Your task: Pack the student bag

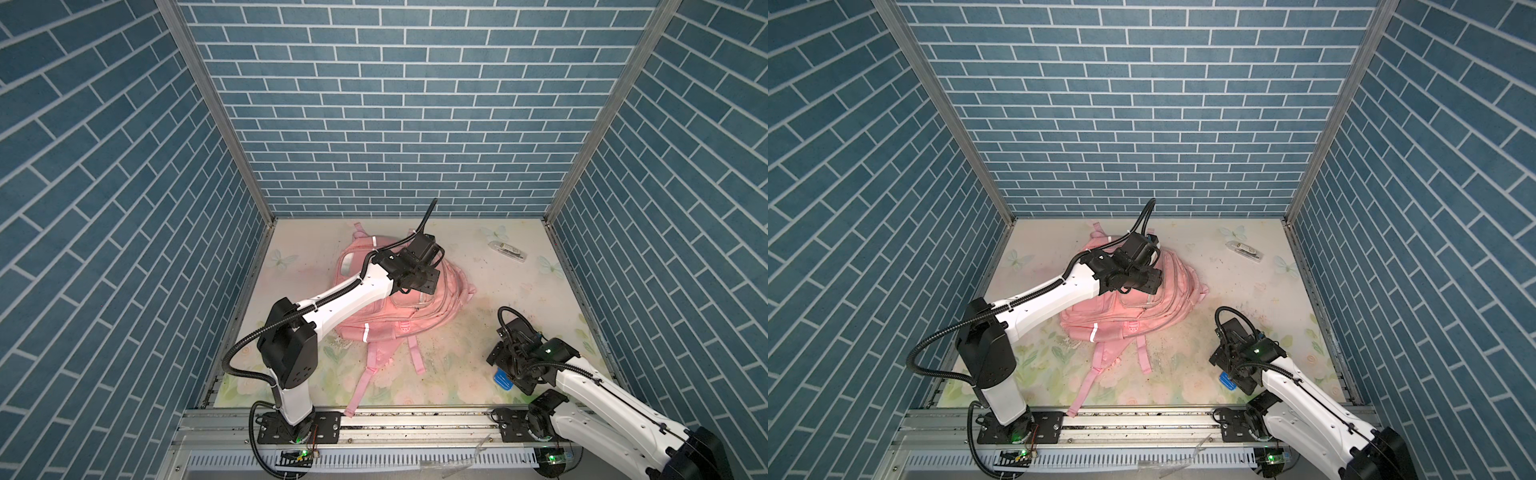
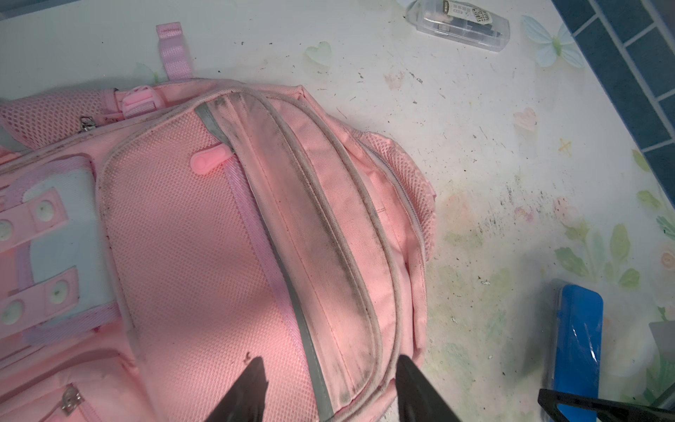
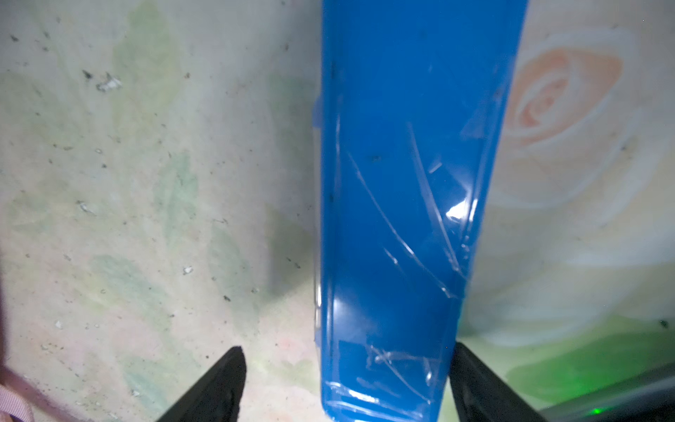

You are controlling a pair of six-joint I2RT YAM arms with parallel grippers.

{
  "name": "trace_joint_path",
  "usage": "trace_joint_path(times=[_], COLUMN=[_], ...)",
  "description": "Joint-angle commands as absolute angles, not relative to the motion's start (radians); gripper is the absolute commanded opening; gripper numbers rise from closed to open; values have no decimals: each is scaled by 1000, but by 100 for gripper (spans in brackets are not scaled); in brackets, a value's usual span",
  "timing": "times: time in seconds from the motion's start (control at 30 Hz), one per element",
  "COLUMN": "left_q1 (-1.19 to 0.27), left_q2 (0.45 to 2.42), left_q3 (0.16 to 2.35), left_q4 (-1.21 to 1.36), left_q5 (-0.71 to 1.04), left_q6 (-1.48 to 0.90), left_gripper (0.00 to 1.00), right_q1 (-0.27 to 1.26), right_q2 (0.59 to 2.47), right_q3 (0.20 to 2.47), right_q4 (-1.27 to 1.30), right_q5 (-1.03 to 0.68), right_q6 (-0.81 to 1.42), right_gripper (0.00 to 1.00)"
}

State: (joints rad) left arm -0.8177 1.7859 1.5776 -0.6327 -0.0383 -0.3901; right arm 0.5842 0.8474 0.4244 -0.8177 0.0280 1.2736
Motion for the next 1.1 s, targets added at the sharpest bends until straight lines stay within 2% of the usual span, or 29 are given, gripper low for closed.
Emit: trace_joint_path(times=[0.0, 0.23, 0.37, 0.53, 0.7, 0.87, 0.93, 0.97, 1.07], left_q1=[-830, -859, -880, -910, -931, -943, -948, -948, -952], left_q2=[1789, 1829, 1867, 1928, 2008, 2093, 2111, 2116, 2105], left_q3=[1576, 1625, 1667, 1732, 1788, 1868, 1887, 1897, 1914], left_q4=[-651, -698, -727, -779, -831, -945, -971, -981, -989], left_q5=[-63, -99, -116, -159, -199, -312, -333, -343, -369], left_q6=[-409, -413, -416, -415, -415, -422, -419, -417, -416], left_gripper=[58, 59, 59, 59, 59, 57, 53, 46, 18], right_q1=[578, 575, 575, 574, 575, 575, 574, 575, 575], right_q2=[861, 911, 921, 911, 901, 904, 903, 903, 891], right_q3=[394, 382, 397, 471, 512, 545, 557, 561, 582], right_q4=[-789, -777, -778, -808, -783, -781, -777, -774, -750], right_q5=[5, 0, 15, 81, 109, 130, 140, 145, 165], right_q6=[1271, 1231, 1207, 1148, 1085, 1057, 1044, 1036, 1008], right_gripper=[79, 73, 63, 56, 52, 51, 50, 50, 50])
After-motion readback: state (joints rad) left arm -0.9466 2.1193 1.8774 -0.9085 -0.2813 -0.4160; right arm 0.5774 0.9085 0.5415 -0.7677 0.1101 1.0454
